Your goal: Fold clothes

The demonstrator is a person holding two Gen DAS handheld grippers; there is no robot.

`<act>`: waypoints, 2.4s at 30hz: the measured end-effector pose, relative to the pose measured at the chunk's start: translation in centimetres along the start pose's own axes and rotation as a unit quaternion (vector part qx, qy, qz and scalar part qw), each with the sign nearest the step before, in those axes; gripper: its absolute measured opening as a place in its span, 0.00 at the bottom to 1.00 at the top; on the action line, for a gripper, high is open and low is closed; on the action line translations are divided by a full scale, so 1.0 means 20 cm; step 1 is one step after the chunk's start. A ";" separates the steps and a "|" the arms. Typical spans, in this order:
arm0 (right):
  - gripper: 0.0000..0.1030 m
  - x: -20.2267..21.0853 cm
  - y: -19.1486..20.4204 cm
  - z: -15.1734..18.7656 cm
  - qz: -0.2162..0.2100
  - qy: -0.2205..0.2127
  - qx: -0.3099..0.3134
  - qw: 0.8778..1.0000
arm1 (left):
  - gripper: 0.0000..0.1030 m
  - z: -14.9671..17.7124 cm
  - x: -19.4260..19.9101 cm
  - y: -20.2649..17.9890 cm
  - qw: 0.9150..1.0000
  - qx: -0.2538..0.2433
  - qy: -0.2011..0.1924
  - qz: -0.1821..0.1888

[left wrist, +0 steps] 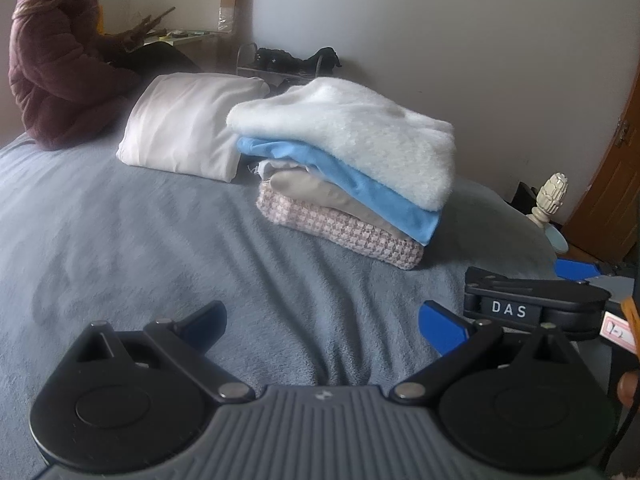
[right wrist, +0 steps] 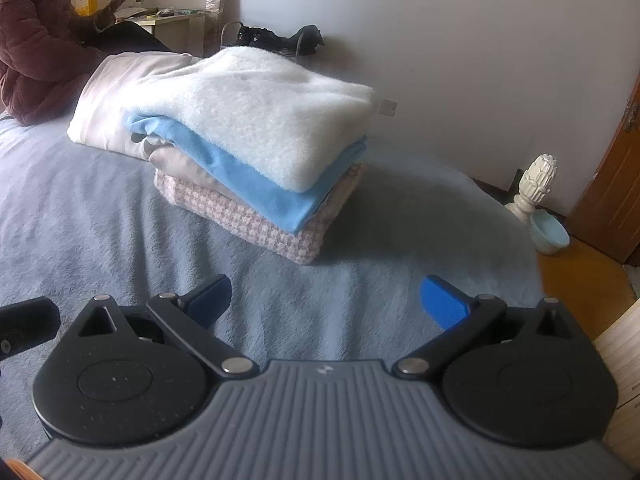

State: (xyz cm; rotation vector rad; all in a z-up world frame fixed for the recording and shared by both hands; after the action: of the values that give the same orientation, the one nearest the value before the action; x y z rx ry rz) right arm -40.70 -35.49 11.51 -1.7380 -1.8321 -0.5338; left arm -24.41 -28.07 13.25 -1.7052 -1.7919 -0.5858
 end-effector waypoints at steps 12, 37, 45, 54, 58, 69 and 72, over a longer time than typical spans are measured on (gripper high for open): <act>0.99 0.01 0.00 -0.01 -0.002 -0.002 0.000 1.000 | 1.00 0.00 0.00 0.02 1.000 0.010 0.002 -0.010; 0.99 0.02 0.00 0.00 -0.009 -0.001 0.006 1.000 | 1.00 0.00 0.01 0.00 1.000 0.005 0.002 -0.013; 0.99 0.02 0.01 0.00 -0.010 -0.005 0.011 1.000 | 1.00 0.00 0.00 0.00 1.000 0.007 0.003 -0.014; 0.99 0.03 0.00 0.00 -0.007 -0.004 0.009 1.000 | 1.00 0.00 0.00 0.00 1.000 0.007 0.007 -0.015; 0.99 0.04 0.00 0.00 -0.006 -0.003 0.008 1.000 | 1.00 0.00 -0.01 0.00 1.000 0.008 0.010 -0.015; 0.99 0.04 -0.01 0.00 -0.006 -0.003 0.007 1.000 | 1.00 0.01 0.00 -0.01 1.000 0.008 0.009 -0.019; 0.99 0.04 -0.01 0.00 -0.007 -0.004 0.006 1.000 | 1.00 0.00 0.00 -0.01 1.000 0.006 0.007 -0.020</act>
State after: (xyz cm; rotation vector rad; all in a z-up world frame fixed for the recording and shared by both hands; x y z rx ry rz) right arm -40.89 -34.88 11.98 -1.7238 -1.8495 -0.5217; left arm -24.61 -28.03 13.19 -1.6569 -1.8191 -0.6013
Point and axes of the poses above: each gripper's, at about its wrist camera, not at the fingertips, and x roughly against the way its jaws point, y to its left, z to its underside, the point moved 3 cm from there along -x, roughly the way its jaws point, and after that the axes turned 5 degrees about -x, right-handed, at the moved point
